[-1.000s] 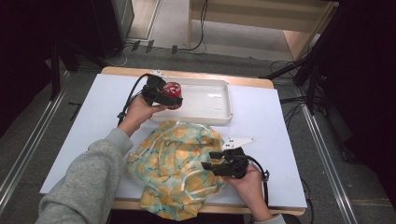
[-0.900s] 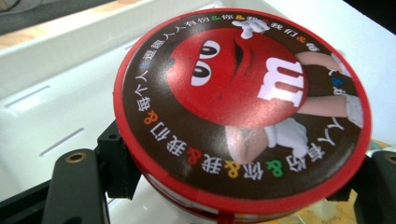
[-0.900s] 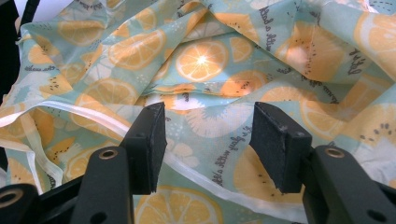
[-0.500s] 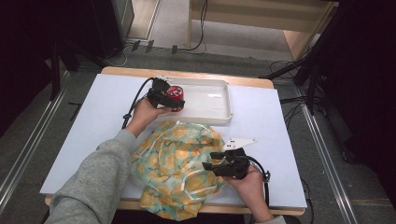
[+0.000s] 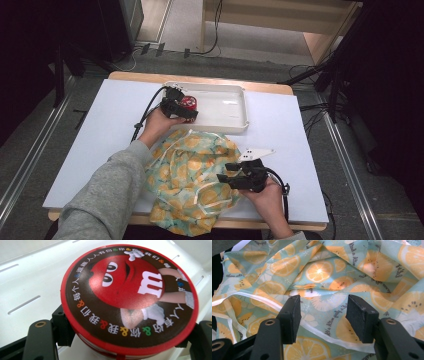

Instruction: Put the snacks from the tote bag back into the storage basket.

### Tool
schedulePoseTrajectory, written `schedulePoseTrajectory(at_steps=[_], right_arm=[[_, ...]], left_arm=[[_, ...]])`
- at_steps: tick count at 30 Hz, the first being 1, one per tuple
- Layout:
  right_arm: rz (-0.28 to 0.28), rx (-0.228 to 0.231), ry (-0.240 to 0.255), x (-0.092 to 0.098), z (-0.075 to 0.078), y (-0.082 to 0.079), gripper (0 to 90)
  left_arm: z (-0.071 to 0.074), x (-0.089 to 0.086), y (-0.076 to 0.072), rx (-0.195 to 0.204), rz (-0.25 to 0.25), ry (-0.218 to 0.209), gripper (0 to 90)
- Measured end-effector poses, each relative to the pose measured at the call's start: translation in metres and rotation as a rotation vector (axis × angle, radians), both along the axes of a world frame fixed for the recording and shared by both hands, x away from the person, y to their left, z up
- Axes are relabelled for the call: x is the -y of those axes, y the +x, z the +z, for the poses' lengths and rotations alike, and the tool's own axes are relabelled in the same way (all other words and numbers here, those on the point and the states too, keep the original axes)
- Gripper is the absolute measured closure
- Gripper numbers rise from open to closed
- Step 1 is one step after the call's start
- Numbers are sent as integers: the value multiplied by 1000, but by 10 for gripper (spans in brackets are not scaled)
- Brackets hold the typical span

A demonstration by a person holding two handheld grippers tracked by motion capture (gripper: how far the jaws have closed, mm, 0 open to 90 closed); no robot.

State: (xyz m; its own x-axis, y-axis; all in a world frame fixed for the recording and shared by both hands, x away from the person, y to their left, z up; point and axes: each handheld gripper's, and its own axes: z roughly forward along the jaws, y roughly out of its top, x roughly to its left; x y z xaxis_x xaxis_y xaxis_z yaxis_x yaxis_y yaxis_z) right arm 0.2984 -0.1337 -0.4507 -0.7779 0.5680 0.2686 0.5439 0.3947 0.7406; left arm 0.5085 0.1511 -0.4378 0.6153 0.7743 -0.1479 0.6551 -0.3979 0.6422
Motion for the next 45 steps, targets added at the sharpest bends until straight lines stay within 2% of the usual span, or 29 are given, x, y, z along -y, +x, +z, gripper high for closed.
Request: schedulePoseTrajectory(at_steps=[5, 9, 15, 17, 33, 35, 37, 45], right_arm=[[0, -1, 1, 0, 0, 0, 468], [-1, 0, 1, 0, 0, 0, 468], [1, 0, -1, 0, 0, 0, 468], [3, 0, -1, 0, 0, 0, 468], [1, 0, -3, 0, 1, 0, 468], [1, -1, -3, 0, 1, 0, 468], [3, 2, -2, 0, 0, 0, 468], [5, 4, -4, -1, 0, 0, 468]], left_arm=[[-3, 2, 0, -3, -13, 11, 252], [-4, 0, 0, 3, -8, -2, 252], [-6, -3, -2, 8, -33, -8, 247], [-6, -4, -2, 0, -39, -24, 222], [-8, 0, -7, -14, -71, 49, 174], [-8, -1, -7, -15, -77, 43, 159], [-7, -2, -6, -21, -73, 12, 134], [1, -4, -9, -12, -78, 5, 139]])
